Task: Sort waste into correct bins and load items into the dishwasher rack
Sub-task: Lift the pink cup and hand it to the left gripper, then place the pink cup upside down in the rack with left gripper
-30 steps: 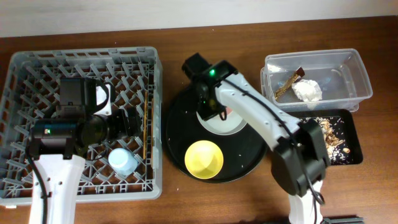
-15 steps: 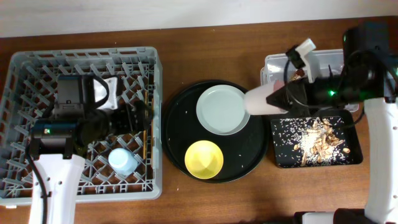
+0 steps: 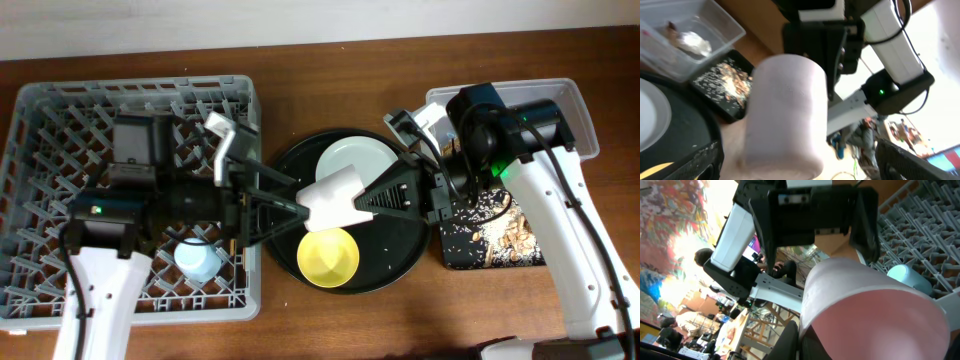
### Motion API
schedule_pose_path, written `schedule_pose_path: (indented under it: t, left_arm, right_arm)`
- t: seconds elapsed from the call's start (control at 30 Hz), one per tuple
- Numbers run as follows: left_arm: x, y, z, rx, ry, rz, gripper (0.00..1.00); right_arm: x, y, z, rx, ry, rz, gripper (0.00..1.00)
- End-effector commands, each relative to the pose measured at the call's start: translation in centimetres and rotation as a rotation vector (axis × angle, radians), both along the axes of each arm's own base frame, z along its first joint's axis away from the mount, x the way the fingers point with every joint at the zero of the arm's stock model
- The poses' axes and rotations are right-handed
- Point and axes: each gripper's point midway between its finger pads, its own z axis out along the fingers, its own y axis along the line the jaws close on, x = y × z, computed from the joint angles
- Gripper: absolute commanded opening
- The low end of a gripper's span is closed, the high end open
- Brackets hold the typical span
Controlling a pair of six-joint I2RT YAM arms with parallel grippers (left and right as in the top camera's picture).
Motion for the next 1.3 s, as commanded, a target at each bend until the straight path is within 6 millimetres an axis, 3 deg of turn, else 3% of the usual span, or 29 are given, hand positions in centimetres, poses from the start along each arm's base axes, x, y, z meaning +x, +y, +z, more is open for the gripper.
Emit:
schedule_pose_path:
  t: [0.0, 0.2, 0.37, 0.67, 0.8, 0.83, 0.93, 1.0, 1.13, 1.2, 1.27]
  left_arm:
    - [-0.9, -1.2, 0.0, 0.020, -0.044, -0.042, 0.95]
    - [-2.6, -2.9, -0.1, 0.027, -0.046, -0.118, 0.94]
    - [-3.5, -3.7, -0.1, 0.025, -0.054, -0.160, 0.89]
    - [-3.5, -3.7, -0.1, 0.025, -0.054, -0.160, 0.62]
    - [-3.4, -3.7, -0.1, 0.029, -0.059, -0.154, 0.56]
    - [-3.1, -3.7, -0.4, 0.046, -0.067, -0.139, 0.45]
    - [-1.3, -3.0, -2.6, 0.187, -0.046, -0.017, 0.43]
    - [0.3, -1.3, -4.1, 0.300, 0.003, 0.121, 0.43]
    - [2.6, 5.7, -7.2, 0.564, 0.128, 0.410, 0.43]
    - [3.2, 11.0, -9.2, 0.757, 0.197, 0.589, 0.43]
    - [3.5, 15.6, -10.8, 0.908, 0.277, 0.759, 0.43]
  right_arm:
    - [-0.1, 0.1, 1.1, 0.046, -0.013, 0.003, 0.04]
    - [-0.2, 0.1, 2.7, 0.058, -0.075, 0.005, 0.04]
    - [-0.7, 0.6, 2.8, 0.060, -0.078, 0.028, 0.04]
    - [-1.3, 1.2, 2.8, 0.062, -0.089, 0.058, 0.04]
    - [-1.3, 1.1, 2.3, 0.034, -0.095, 0.056, 0.04]
    - [-1.3, 1.1, 2.3, 0.033, -0.096, 0.056, 0.06]
    - [-1.2, 1.1, 1.7, -0.001, -0.109, 0.055, 0.15]
    - [-0.5, 0.4, 0.4, -0.074, -0.126, 0.029, 0.21]
    - [1.5, -1.7, -0.6, -0.137, -0.127, -0.062, 0.30]
    - [2.7, -3.2, -1.0, -0.165, -0.126, -0.121, 0.57]
    - [3.0, -3.8, -2.0, -0.228, -0.134, -0.132, 0.99]
